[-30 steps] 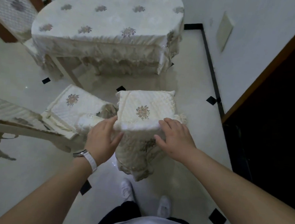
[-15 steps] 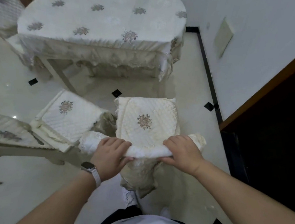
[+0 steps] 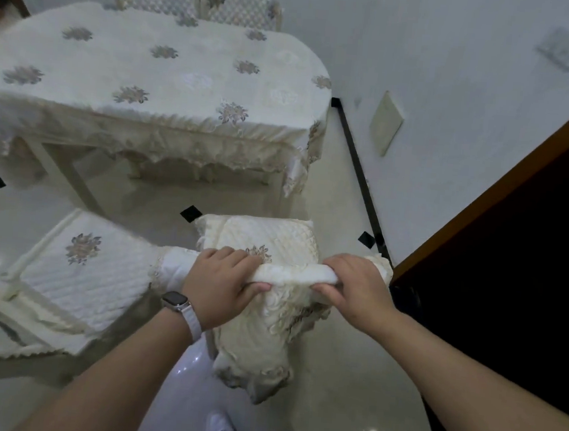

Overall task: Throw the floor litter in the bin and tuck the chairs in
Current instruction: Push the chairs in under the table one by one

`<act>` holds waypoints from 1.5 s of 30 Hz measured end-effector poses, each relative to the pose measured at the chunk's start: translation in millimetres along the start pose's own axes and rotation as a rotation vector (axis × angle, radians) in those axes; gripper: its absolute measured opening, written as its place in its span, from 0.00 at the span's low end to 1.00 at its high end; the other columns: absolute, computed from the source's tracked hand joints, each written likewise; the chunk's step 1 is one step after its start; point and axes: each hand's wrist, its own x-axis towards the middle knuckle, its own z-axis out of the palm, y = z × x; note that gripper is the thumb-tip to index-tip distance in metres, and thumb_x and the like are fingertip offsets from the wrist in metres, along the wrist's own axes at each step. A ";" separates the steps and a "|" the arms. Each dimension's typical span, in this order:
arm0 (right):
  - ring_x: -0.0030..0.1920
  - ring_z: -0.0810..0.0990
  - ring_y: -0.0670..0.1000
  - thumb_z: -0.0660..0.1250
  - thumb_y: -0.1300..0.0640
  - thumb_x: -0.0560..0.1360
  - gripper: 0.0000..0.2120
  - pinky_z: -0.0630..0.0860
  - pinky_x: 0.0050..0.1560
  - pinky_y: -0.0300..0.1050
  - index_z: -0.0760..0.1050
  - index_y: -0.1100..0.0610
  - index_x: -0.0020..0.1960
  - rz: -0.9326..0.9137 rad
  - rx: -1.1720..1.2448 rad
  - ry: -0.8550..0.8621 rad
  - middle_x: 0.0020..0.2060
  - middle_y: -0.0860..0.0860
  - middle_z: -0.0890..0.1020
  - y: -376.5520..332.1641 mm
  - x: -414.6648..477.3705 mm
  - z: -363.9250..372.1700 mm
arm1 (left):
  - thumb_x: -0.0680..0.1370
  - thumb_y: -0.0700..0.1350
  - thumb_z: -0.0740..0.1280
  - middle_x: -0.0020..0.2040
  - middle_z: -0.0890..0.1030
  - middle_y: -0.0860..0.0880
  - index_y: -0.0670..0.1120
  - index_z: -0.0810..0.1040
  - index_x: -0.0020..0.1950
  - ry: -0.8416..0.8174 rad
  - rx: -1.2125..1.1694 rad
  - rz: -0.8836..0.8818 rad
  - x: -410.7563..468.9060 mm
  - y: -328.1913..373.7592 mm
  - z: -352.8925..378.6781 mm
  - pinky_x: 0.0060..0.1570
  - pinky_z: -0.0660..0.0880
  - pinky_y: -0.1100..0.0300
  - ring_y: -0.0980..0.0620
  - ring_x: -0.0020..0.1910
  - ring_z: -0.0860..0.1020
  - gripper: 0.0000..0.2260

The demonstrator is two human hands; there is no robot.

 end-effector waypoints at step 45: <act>0.32 0.75 0.55 0.52 0.32 0.77 0.30 0.66 0.31 0.44 0.78 0.56 0.39 -0.262 -0.032 0.471 0.32 0.52 0.76 62.2 246.5 14.3 | 0.72 0.64 0.68 0.39 0.80 0.45 0.41 0.83 0.43 0.314 -0.007 -0.310 151.4 -141.6 21.0 0.42 0.72 0.49 0.43 0.38 0.78 0.24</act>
